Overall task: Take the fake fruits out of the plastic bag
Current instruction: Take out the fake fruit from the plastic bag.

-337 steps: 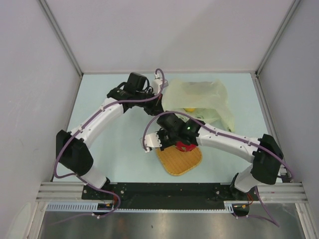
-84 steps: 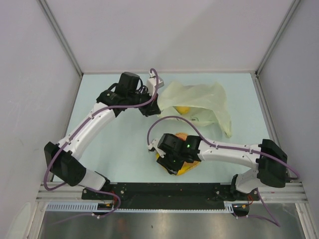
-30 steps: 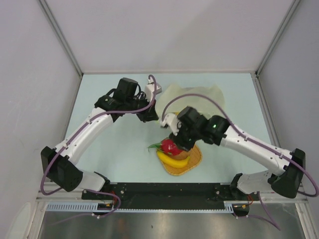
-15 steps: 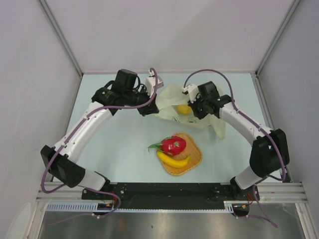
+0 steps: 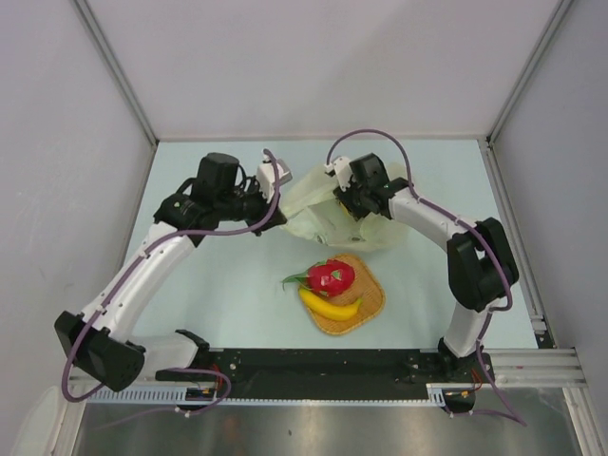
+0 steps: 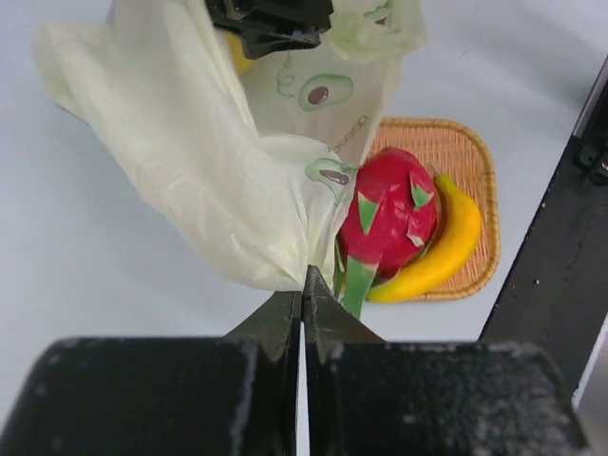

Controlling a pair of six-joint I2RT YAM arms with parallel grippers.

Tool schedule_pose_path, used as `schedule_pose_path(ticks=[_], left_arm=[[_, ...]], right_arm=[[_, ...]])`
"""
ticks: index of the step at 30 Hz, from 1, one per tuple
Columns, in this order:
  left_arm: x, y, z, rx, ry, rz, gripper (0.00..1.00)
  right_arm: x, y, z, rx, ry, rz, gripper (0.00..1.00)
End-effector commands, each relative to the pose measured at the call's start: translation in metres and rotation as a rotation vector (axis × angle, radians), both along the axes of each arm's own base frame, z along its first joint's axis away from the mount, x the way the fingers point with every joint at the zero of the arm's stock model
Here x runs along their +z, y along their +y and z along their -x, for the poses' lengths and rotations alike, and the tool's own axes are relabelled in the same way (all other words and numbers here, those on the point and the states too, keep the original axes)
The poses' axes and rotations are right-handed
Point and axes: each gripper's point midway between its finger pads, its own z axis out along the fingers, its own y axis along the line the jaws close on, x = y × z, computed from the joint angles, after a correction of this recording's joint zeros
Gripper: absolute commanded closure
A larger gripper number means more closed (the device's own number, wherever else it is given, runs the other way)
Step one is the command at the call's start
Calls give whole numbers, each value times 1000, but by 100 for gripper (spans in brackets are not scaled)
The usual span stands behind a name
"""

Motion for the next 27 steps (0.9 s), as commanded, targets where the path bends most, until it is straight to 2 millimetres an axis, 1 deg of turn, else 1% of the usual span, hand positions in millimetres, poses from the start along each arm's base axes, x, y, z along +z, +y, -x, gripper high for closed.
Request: schedule_pose_path(ticks=[1, 3, 4, 6, 7, 8, 10, 12, 13, 15, 16, 19, 23, 24, 27], left_arm=[[27, -20, -29, 12, -55, 86, 100], [37, -20, -37, 13, -96, 79, 100], [39, -21, -39, 13, -99, 77, 100], [41, -22, -42, 13, -104, 74, 100], [40, -24, -45, 10, -96, 70, 100], [39, -25, -46, 10, -90, 71, 100], [39, -28, -49, 9, -81, 80, 100], [40, -29, -50, 10, -80, 86, 100], [40, -30, -51, 9, -84, 89, 100], [40, -30, -52, 14, -88, 92, 100], [39, -30, -53, 17, -90, 92, 100], [39, -30, -54, 20, -94, 92, 100], [37, -30, -54, 20, -92, 88, 100], [37, -30, -55, 20, -92, 88, 100], [36, -30, -56, 20, -93, 90, 100]], right_arm=[[32, -7, -57, -84, -144, -11, 52], [33, -14, -70, -114, -153, -19, 46], [32, -12, -78, -122, -153, -22, 40], [30, -10, -81, -107, -147, -33, 33], [28, 1, -76, -50, -123, -69, 26], [27, 5, -74, -3, -119, -60, 23], [14, 13, -64, 63, -73, -36, 18], [11, 16, -59, 133, -60, -8, 13], [3, 18, -47, 185, -4, -4, 10], [-7, 17, -40, 265, 27, 41, 5], [-14, 13, -32, 284, 68, 64, 1], [-26, 4, -29, 320, 88, 109, 0], [-39, -9, -35, 298, 102, 146, 0], [-44, -10, -35, 298, 112, 153, 0], [-49, -12, -35, 295, 129, 158, 0]])
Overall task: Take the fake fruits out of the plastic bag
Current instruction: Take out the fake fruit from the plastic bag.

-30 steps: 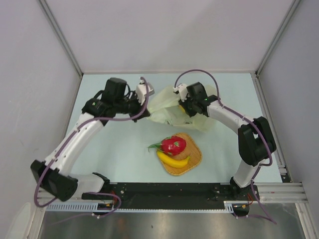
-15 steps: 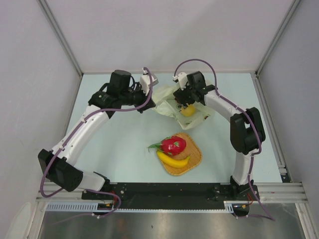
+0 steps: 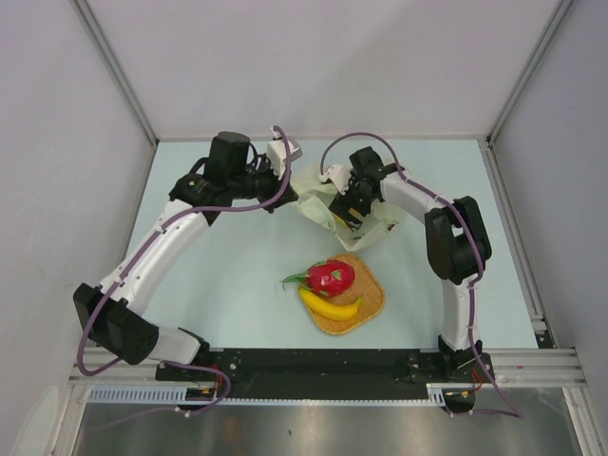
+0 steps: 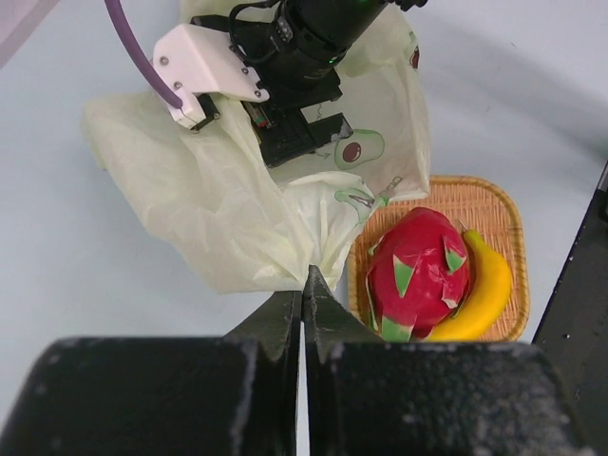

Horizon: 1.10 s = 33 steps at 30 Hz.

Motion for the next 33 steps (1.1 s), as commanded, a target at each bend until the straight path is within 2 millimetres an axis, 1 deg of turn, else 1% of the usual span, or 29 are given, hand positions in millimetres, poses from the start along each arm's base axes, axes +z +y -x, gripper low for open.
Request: schedule_pose_path(ticks=[1, 4, 6, 10, 12, 13, 14, 17, 18, 24, 27, 28, 30, 31, 32, 33], left_arm=[[14, -4, -6, 3, -34, 37, 100], [13, -5, -7, 4, -27, 39, 100], [13, -4, -8, 6, -27, 39, 100], [9, -3, -6, 2, -20, 27, 100], [7, -3, -6, 3, -17, 22, 100], [6, -3, -6, 1, -16, 18, 100], [4, -2, -6, 3, -11, 13, 100], [4, -1, -7, 4, -17, 4, 100], [3, -1, -8, 6, -15, 0, 100], [4, -1, -11, 8, -22, -5, 100], [3, -1, -11, 9, -23, -6, 100], [3, -1, -12, 11, -24, -6, 100], [3, -1, -12, 12, -25, -7, 100], [3, -1, -12, 13, -25, -7, 100], [2, -1, -12, 14, -24, -9, 100], [1, -1, -12, 13, -23, -9, 100]], right_arm=[[-2, -4, -4, 19, 11, 12, 1], [-2, 3, -4, 2, 22, -31, 1], [6, 12, -5, -19, 34, -78, 0], [20, 36, -2, -24, 71, -179, 0], [20, 45, -4, -35, 73, -202, 0], [20, 52, -3, -25, 75, -205, 0], [11, 55, -1, -22, 93, -198, 0], [7, 65, -2, -16, 98, -193, 0], [1, 66, -3, -20, 107, -192, 0], [-2, 75, -15, -38, 70, -187, 0], [1, 78, -17, -33, 66, -198, 5], [5, 80, -17, -26, 63, -208, 10], [12, 82, -11, -5, 73, -222, 15], [21, 83, -9, 5, 64, -232, 21], [28, 83, -6, 13, 63, -240, 24], [28, 83, 2, 23, 81, -248, 28]])
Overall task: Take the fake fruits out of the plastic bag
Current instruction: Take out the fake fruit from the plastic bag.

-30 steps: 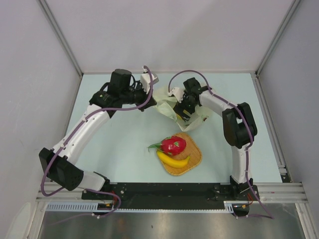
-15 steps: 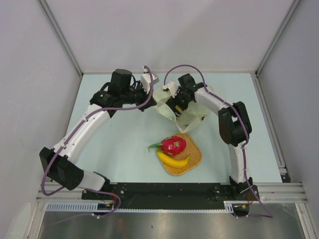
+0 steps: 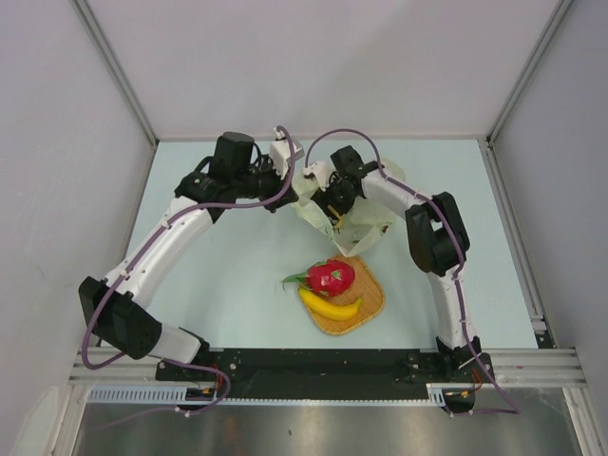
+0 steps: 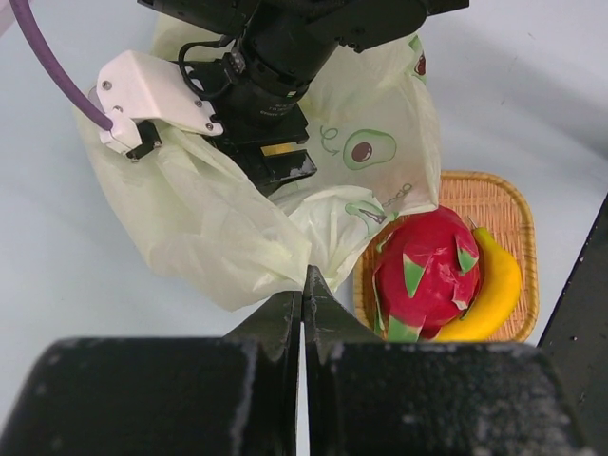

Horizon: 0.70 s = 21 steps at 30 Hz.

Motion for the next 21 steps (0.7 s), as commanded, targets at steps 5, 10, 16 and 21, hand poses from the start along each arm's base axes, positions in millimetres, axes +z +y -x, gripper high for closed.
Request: schedule_pose_path(ticks=[5, 10, 16, 21], left_arm=[[10, -3, -6, -11, -36, 19, 100], [7, -6, -10, -6, -29, 27, 100], [6, -6, -13, 23, -17, 38, 100], [-7, -9, -9, 41, 46, 67, 100]], right_arm=[[90, 9, 26, 64, -85, -140, 40], [115, -3, 57, 78, -86, -163, 41], [142, -26, 103, 119, -93, -174, 42], [164, -36, 144, 160, -97, -211, 43]])
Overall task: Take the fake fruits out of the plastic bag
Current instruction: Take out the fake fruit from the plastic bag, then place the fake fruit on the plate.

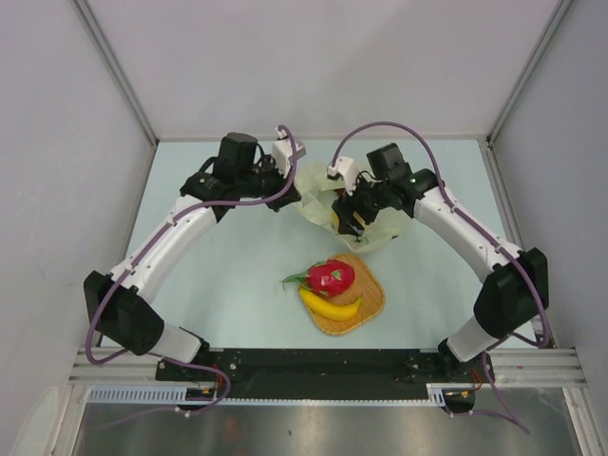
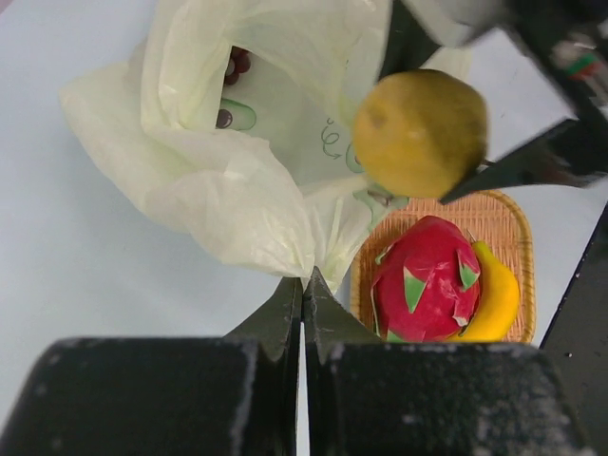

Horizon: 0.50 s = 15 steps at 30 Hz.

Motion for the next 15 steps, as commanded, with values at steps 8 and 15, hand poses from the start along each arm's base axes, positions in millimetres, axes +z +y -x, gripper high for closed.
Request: schedule_pose_path(ticks=[8, 15], left_arm=[[-10, -14, 2, 21, 77, 63, 100], [-11, -29, 10, -16, 92, 72, 100]], right_arm=[[8, -31, 115, 200, 0, 11, 44], [-31, -53, 161, 209, 57, 73, 44]])
